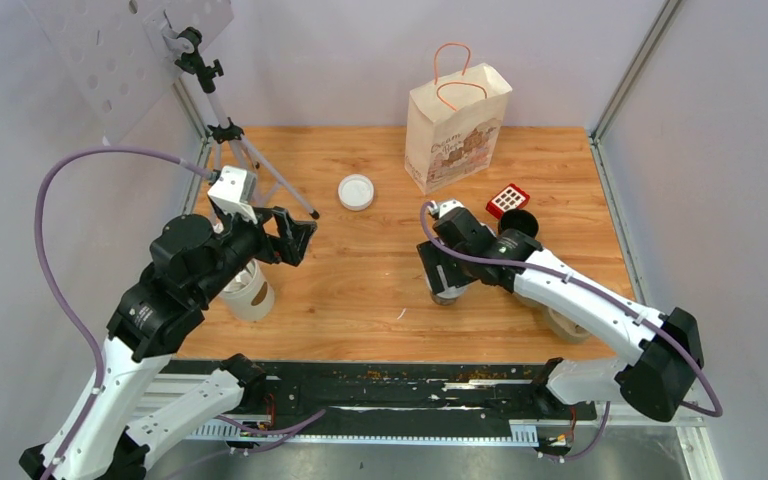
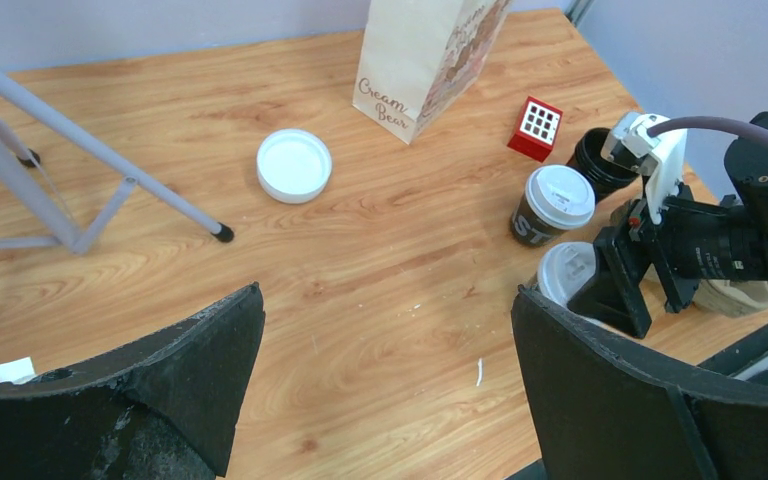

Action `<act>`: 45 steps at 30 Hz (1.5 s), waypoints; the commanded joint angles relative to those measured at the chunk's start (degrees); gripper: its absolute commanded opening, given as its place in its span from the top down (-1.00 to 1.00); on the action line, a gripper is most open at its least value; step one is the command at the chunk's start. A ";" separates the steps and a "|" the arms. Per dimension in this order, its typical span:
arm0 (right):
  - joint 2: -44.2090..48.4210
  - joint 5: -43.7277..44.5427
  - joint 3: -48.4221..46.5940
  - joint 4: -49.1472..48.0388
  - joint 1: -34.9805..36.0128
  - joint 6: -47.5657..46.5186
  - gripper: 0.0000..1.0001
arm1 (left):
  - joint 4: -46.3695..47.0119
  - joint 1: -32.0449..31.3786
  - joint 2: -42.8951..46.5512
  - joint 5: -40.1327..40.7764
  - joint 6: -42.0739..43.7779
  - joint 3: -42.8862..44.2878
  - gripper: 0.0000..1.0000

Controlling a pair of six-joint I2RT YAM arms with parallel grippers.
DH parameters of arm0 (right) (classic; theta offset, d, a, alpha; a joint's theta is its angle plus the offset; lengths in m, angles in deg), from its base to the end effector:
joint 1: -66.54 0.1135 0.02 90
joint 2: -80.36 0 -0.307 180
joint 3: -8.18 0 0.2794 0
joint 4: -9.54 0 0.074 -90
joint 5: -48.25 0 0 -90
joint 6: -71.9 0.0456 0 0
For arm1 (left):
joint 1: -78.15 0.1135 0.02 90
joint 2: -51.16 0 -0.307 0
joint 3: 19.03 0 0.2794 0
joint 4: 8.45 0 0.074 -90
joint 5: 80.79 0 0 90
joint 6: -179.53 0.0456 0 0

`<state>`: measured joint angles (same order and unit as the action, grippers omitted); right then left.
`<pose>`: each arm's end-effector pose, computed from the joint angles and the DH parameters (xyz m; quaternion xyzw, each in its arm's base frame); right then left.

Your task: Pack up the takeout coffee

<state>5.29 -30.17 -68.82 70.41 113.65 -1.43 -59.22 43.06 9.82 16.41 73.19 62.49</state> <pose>0.1982 0.1999 0.3179 -0.2256 0.9320 0.0582 0.2775 0.1016 -0.0644 0.4746 0.0855 0.7641 -0.2331 0.5954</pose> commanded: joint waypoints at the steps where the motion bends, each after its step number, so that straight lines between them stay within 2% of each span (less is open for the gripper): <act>1: 3.58 1.50 3.85 1.68 -3.08 3.53 -0.55 | 1.97 0.23 -0.93 -1.83 0.52 0.64 -1.00; 13: 7.70 1.53 10.97 -2.01 -12.81 2.62 -0.57 | 1.18 0.30 -2.56 -1.55 0.96 0.14 -1.00; 20: 7.78 0.75 11.65 -2.67 -15.14 1.79 -0.63 | 1.16 0.27 -3.34 -1.42 0.81 -0.21 -1.00; 30: 8.12 0.26 8.19 -0.28 -15.36 0.71 -0.91 | -0.15 0.22 -3.85 -1.29 0.81 0.42 -1.00; 38: 10.02 -0.80 2.17 4.02 -15.31 0.51 -0.92 | -1.71 0.20 -4.62 -1.23 0.95 1.44 -1.00; 42: 11.36 -5.07 -0.31 0.73 -15.31 0.07 -0.91 | -2.95 0.22 -6.43 -2.48 1.65 2.39 -1.00; 45: 11.12 -3.47 -2.37 -1.70 -15.31 -0.29 -0.91 | -4.83 0.26 -8.30 -2.01 2.04 3.10 -1.00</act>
<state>15.45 -33.23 -67.18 72.83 98.57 -0.51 -62.23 43.06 3.57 15.01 73.43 63.04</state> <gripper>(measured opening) 0.956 0.998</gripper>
